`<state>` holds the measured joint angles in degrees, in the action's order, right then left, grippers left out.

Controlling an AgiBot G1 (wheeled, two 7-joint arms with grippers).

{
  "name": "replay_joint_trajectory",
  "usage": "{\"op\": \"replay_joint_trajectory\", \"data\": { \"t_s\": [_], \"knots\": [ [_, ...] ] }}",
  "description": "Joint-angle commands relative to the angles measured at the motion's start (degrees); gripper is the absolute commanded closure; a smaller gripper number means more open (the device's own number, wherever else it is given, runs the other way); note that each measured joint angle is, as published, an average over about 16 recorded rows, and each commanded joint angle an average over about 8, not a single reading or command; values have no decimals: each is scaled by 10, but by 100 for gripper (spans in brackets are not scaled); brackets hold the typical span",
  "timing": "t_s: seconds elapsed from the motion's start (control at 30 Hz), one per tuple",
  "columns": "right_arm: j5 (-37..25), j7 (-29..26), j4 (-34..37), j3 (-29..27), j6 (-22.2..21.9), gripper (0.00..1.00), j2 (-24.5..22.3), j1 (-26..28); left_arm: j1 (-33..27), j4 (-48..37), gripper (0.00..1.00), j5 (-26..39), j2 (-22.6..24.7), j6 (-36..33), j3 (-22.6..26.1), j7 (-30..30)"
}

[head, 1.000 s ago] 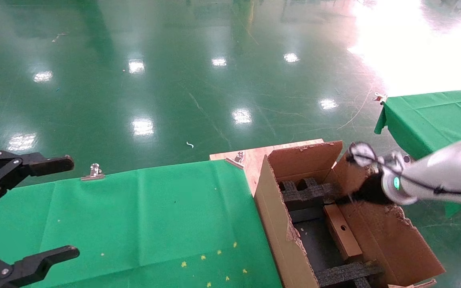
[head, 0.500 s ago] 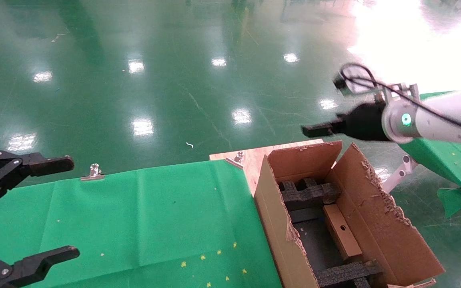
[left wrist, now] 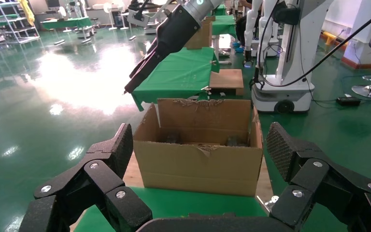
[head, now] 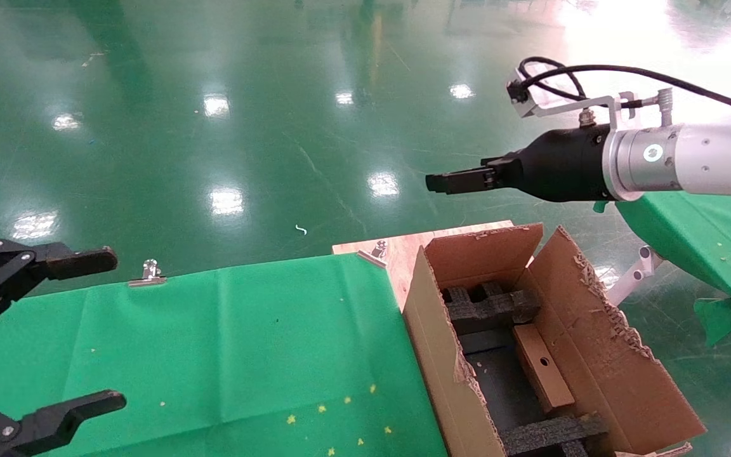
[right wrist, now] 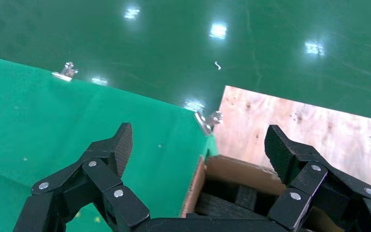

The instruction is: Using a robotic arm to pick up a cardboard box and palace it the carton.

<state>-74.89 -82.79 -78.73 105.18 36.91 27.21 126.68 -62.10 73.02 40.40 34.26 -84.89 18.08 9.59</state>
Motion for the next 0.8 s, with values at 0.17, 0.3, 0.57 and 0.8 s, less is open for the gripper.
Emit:
{"op": "replay_joint_trajectory", "data": {
  "t_s": [0.17, 0.3, 0.57, 0.8],
  "knots": [
    [0, 4, 1, -9, 6, 0, 2, -9, 0, 0, 0, 0, 0, 0, 0, 0],
    [15, 36, 3, -49, 27, 0, 5, -37, 0, 0, 0, 0, 0, 0, 0, 0],
    [59, 132, 10, -166, 91, 0, 15, -123, 0, 0, 0, 0, 0, 0, 0, 0],
    [98, 216, 16, -270, 148, 0, 24, -199, 0, 0, 0, 0, 0, 0, 0, 0]
  ]
}}
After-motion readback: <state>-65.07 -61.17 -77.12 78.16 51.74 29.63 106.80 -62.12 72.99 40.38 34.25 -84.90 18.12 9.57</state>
